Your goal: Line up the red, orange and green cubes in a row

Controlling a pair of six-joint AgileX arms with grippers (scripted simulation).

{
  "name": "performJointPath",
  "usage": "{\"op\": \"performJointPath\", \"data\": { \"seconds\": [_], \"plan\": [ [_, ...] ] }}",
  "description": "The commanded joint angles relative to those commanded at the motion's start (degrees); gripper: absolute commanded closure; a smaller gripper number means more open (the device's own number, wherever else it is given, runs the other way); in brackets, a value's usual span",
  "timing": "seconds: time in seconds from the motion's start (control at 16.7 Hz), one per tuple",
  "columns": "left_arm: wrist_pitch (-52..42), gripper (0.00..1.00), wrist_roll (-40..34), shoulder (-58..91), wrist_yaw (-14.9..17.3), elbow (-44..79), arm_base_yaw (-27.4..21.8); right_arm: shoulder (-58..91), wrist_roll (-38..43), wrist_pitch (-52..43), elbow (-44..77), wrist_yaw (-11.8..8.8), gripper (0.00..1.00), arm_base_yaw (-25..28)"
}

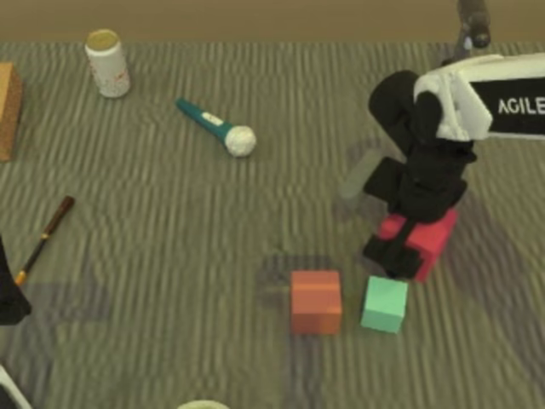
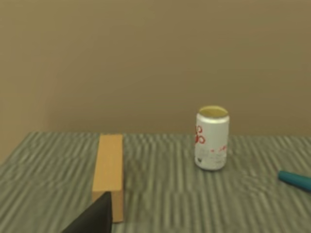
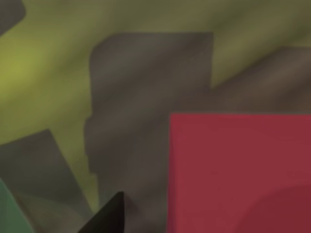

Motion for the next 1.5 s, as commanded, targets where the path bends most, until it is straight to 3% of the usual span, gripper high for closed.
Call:
{"op": "performJointPath", "data": {
  "seconds": [0.54,1.14,1.5],
  "plan": [
    [0.0,0.0,0.0,0.0,0.0,0.0,0.0,0.0,0.0,0.0,0.0,0.0,0.98,0.0],
    [0.0,0.0,0.0,0.0,0.0,0.0,0.0,-0.5,0.2,-0.4,0.2,-0.1,1.0,0.1],
    [0.0,0.0,0.0,0.0,0.0,0.0,0.0,-4.4,0.0,-10.7,6.0,-0.2,1.0,0.5]
  ]
}}
